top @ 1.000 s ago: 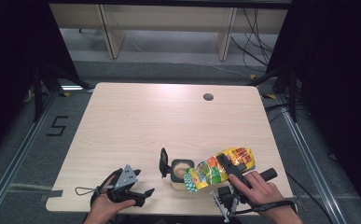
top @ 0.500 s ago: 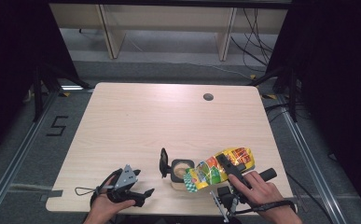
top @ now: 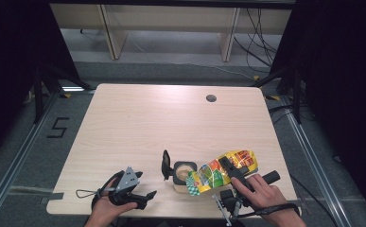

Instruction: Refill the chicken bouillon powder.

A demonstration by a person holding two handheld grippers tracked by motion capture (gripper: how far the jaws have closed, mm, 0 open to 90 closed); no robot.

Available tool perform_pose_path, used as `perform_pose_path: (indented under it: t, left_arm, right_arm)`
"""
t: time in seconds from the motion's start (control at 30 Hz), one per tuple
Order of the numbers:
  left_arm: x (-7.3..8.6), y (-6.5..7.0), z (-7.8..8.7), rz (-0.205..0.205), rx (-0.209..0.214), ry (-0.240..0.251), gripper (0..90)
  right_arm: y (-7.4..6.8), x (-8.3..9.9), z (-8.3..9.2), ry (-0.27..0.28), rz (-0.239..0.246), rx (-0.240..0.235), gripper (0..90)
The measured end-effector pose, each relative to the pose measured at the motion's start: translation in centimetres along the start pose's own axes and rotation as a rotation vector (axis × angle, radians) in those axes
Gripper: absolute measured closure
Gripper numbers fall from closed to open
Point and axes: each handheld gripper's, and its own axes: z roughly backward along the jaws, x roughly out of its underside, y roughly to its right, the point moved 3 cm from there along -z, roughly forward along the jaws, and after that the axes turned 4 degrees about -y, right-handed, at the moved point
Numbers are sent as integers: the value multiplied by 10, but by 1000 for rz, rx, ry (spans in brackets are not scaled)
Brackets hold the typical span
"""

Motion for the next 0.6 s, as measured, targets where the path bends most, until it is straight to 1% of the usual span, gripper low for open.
perform_pose_path:
  t: [0.03, 0.07, 0.1, 0.17, 0.2, 0.23, 0.27, 0.3, 0.33, 0.37, 0.4, 0.43, 0.47, 0.5, 0.53, 0.57, 0.6]
  left_arm:
    - [0, 0, 0, 0, 0, 0, 168]
    - [1, 1, -1, 12, -7, 5, 168]
    - [1, 1, -1, 2, -5, 16, 168]
    - [0, 1, -1, 9, 0, 16, 168]
    - [0, -1, 0, -3, -2, -4, 168]
    - [0, -1, 0, -3, -2, -4, 168]
    - [0, 1, -1, 13, -3, 9, 168]
    - [1, 1, -1, 1, -3, 12, 168]
    - [0, 1, -1, 10, -1, 17, 168]
    - [0, -1, 0, -15, -8, -3, 168]
    - [0, -1, 0, -11, -6, -4, 168]
    - [0, 0, 0, -3, 1, -4, 168]
    - [0, 1, -1, 14, -3, 10, 168]
    - [1, 1, -1, 9, -7, 4, 168]
    - [0, 1, -1, 5, -5, 16, 168]
    - [0, 1, -1, 7, 0, 14, 168]
    - [0, 0, 0, -1, -1, 1, 168]
  right_arm:
    - [0, 0, 0, 0, 0, 0, 439]
    - [0, 0, -1, 9, 10, 8, 439]
    - [1, 0, -1, 4, 21, 4, 439]
    - [2, 0, 0, -3, 28, 3, 439]
    - [1, 0, 1, 3, 18, 3, 439]
    - [1, 0, 1, 3, 18, 3, 439]
    - [2, 0, 0, 5, 24, 3, 439]
    - [5, -1, -1, 18, 52, 18, 439]
    - [4, -1, -2, 17, 52, 15, 439]
    - [4, -1, -2, 16, 49, 14, 439]
    - [3, -2, -2, 20, 38, 14, 439]
    - [3, -2, -1, 18, 37, 14, 439]
    - [3, -1, -1, 22, 30, 14, 439]
    - [4, -1, -1, 18, 45, 16, 439]
    - [4, -1, -1, 16, 40, 20, 439]
    - [2, 0, 0, 5, 8, 10, 439]
    - [2, 0, 1, 0, 18, 7, 439]
